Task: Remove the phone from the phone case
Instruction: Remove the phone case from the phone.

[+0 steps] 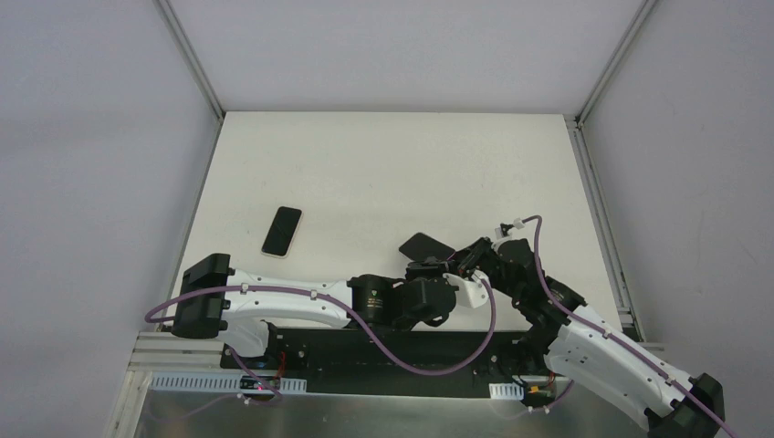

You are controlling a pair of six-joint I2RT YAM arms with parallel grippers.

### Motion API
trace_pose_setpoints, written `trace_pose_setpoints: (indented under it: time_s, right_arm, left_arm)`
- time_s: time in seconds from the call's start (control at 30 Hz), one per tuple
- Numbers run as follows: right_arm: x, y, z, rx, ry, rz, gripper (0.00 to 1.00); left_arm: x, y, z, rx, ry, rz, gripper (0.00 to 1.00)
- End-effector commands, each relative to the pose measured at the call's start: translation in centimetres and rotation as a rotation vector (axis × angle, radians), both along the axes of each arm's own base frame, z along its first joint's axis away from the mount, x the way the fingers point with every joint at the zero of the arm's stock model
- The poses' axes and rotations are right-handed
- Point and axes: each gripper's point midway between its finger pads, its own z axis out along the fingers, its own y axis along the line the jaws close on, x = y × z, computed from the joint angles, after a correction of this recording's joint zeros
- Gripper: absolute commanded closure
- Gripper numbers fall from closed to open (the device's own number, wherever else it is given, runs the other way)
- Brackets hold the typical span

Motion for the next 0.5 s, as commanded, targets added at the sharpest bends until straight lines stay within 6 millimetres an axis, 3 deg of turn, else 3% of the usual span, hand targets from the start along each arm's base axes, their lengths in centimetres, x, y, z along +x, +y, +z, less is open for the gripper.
trace_pose_setpoints:
  time_s: [0.0, 0.23, 0.47]
  right_arm:
    - [0.1, 1.0, 4.9, 0.126, -0.092, 0.027, 1.00]
    - [0.2, 0.9, 4.8, 0.118, -0.095, 0.023, 1.00]
    - [0.2, 0.7, 4.6, 0.108, -0.096, 0.017, 1.00]
  left_arm:
    - [0.9, -0.6, 2.0, -0.059, -0.024, 0.039, 0.75]
    - [0.9, -0.2, 2.3, -0.065, -0.029, 0.042, 0.99]
    - [1.1, 0.3, 3.1, -0.092, -0.034, 0.065, 1.00]
